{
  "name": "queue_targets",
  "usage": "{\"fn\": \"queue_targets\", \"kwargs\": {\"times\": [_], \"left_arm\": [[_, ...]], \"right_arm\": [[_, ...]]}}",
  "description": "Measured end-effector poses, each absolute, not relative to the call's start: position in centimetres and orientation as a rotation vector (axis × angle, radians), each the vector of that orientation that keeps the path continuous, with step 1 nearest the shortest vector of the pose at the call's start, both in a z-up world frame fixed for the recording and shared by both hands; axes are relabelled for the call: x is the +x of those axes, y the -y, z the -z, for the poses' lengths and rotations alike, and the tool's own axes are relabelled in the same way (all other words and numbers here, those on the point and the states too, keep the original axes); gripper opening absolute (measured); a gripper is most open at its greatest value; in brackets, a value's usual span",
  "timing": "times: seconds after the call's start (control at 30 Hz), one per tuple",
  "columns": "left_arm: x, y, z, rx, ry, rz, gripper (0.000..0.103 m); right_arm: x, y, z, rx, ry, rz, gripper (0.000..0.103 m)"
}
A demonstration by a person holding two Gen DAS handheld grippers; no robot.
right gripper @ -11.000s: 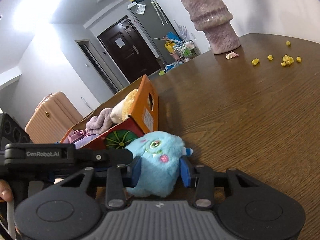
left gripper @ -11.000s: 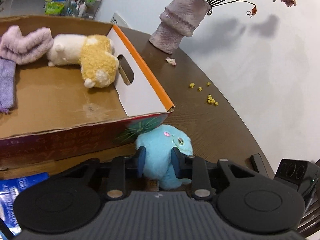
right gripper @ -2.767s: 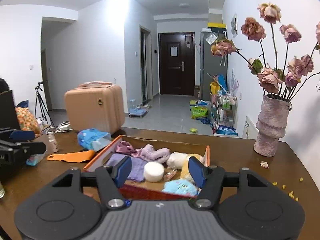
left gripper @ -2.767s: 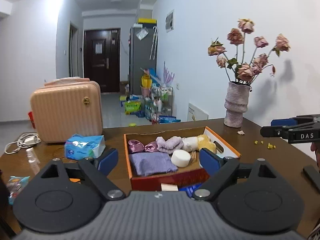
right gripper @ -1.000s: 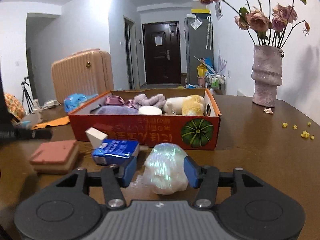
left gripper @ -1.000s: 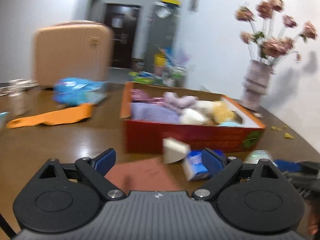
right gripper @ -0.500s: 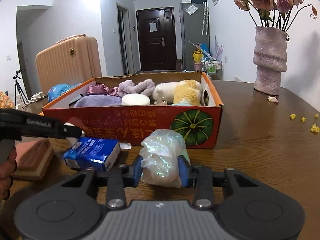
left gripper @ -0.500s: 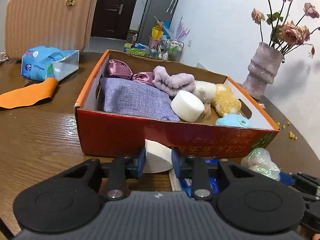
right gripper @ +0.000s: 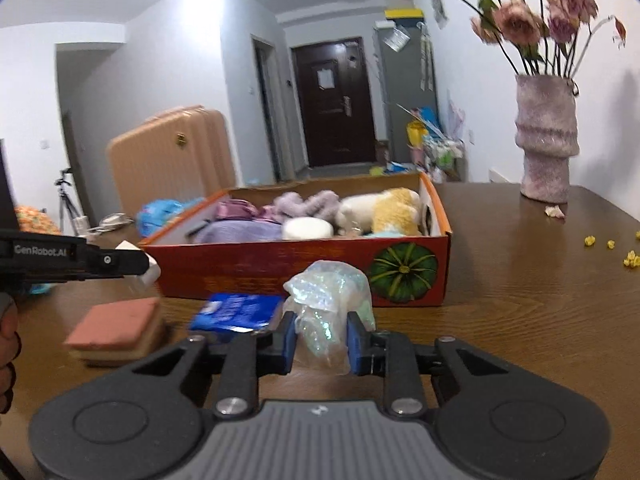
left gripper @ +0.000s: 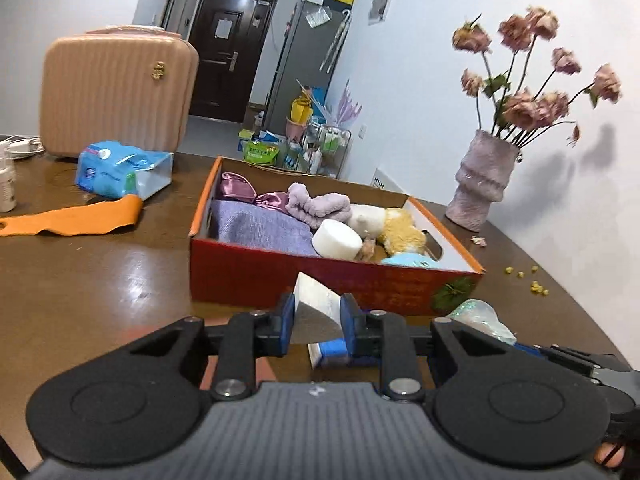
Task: Organize soft objects
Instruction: 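Carry the wedge sponge and plastic bag into the box and open both tools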
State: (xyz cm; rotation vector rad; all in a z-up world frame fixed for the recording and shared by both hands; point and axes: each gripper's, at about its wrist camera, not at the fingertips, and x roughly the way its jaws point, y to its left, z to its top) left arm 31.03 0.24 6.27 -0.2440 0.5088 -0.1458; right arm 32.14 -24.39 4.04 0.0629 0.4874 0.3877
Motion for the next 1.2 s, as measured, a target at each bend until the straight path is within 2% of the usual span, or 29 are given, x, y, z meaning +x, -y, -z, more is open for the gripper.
{"fn": "queue_targets", "kwargs": {"times": [0.2, 0.37, 0.57, 0.73, 0.9, 0.97, 1.03, 1.1, 1.2], "left_arm": [[27.5, 0.0, -7.0, -0.23, -0.499, 0.132, 0.025], [28.0, 0.2, -9.0, -0.168, -0.447, 0.156, 0.025], [36.5, -1.5, -11.8, -0.081, -0.501, 0.208, 0.027], [44.5, -2.6, -10.3, -0.019, -0.66, 0.181, 0.028], [47.3, -3.5, -7.6, 0.013, -0.74, 0.179, 0.04], [47.4, -4.3, -7.0, -0.017, -0.74, 0.19, 0.058], [47.0, -5.1, -6.8, -0.045, -0.722, 0.216, 0.058], [46.8, -5.4, -7.0, -0.046, -0.708, 0.216, 0.058], [46.4, -5.8, -7.9, -0.045, -0.669, 0.196, 0.067]], "right_arm": [[28.4, 24.6, -4.8, 0.082, -0.468, -0.428, 0.025], [28.3, 24.5, -6.6, 0.103, -0.442, -0.484, 0.025], [35.3, 22.2, -10.9, 0.119, -0.42, -0.629, 0.025], [44.6, 17.9, -10.6, 0.107, -0.558, -0.672, 0.025], [51.3, 13.6, -7.1, 0.094, -0.723, -0.678, 0.026], [52.8, 12.4, -5.5, 0.108, -0.79, -0.694, 0.026], [53.7, 11.4, -4.3, 0.119, -0.837, -0.715, 0.029], [54.0, 10.8, -3.5, 0.121, -0.863, -0.724, 0.036], [54.3, 10.3, -2.9, 0.114, -0.888, -0.735, 0.051]]}}
